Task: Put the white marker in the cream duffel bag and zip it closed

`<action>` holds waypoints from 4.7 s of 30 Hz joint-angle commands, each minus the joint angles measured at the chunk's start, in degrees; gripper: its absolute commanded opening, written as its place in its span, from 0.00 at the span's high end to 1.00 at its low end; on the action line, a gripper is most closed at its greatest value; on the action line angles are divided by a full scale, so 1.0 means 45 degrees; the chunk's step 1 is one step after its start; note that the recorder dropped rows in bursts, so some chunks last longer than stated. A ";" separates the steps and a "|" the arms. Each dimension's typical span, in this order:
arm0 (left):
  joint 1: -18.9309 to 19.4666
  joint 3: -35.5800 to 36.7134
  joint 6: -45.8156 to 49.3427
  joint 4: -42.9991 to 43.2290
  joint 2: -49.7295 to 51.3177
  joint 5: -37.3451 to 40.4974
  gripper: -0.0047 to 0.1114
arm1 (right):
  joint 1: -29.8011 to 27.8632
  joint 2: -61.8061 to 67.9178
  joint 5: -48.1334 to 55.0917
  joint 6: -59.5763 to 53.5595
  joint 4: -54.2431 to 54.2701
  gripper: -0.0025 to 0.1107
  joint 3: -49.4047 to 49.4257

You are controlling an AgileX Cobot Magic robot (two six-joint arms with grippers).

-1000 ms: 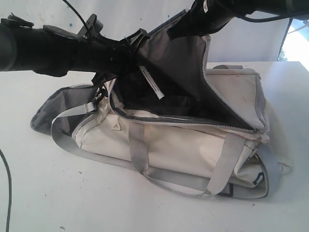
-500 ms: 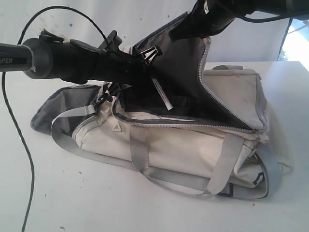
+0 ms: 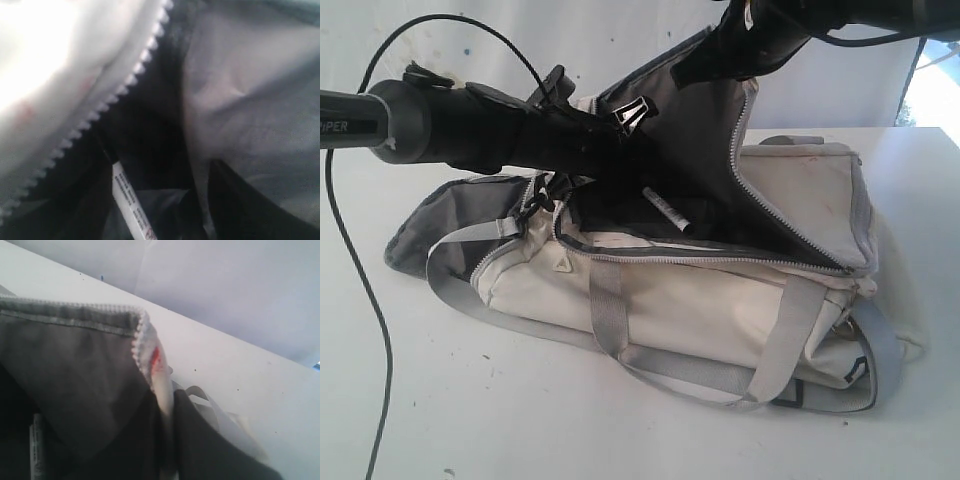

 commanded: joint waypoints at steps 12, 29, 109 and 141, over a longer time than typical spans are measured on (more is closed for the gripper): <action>0.0233 -0.0104 -0.0009 0.2703 -0.1012 0.1696 0.31 | -0.0146 -0.0148 0.0141 0.0056 -0.0143 0.98 -0.0118; 0.1199 -0.0025 -0.6164 1.5591 -0.4916 0.8294 0.59 | -0.0120 -0.0148 0.0566 0.0056 0.0436 0.98 -0.0118; 0.2645 0.2800 -0.4605 1.4852 -0.6697 0.9020 0.59 | -0.0312 -0.0732 0.6992 -0.5209 1.0863 0.58 0.0029; -0.5518 0.3414 -0.4608 1.1496 -0.5983 0.2067 0.59 | -0.7019 -0.3925 0.5761 -0.4771 1.1541 0.60 0.5634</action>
